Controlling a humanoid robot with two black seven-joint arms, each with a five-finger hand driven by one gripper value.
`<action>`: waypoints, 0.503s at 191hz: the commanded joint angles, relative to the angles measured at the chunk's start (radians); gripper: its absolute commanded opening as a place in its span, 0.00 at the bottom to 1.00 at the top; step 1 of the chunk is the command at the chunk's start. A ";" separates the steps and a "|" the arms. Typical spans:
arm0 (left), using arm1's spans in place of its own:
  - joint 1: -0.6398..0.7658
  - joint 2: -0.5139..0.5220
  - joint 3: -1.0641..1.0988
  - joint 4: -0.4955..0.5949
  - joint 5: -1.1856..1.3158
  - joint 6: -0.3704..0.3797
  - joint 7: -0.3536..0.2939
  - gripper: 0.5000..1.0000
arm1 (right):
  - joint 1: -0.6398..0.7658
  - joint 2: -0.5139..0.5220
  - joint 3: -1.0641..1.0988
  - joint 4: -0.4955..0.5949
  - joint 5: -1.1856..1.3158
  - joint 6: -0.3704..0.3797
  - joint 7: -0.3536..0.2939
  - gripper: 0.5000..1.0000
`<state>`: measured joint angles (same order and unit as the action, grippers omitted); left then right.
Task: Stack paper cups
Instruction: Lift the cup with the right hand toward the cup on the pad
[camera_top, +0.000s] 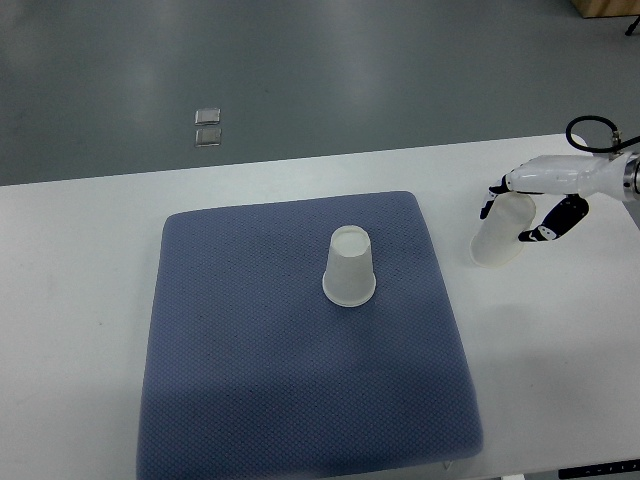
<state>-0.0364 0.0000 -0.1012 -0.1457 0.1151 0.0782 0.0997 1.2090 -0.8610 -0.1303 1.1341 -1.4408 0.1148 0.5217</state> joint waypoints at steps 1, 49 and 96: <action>0.001 0.000 0.000 0.000 0.000 0.000 0.000 1.00 | 0.049 0.005 0.000 0.007 0.000 0.037 -0.003 0.30; 0.001 0.000 0.000 0.000 0.000 0.000 0.000 1.00 | 0.178 0.034 0.000 0.022 0.003 0.137 -0.003 0.30; 0.000 0.000 0.000 0.000 0.000 0.000 0.000 1.00 | 0.280 0.102 0.000 0.073 0.013 0.240 -0.002 0.30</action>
<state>-0.0361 0.0000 -0.1012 -0.1457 0.1150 0.0782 0.0997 1.4473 -0.7921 -0.1303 1.1902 -1.4322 0.3125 0.5180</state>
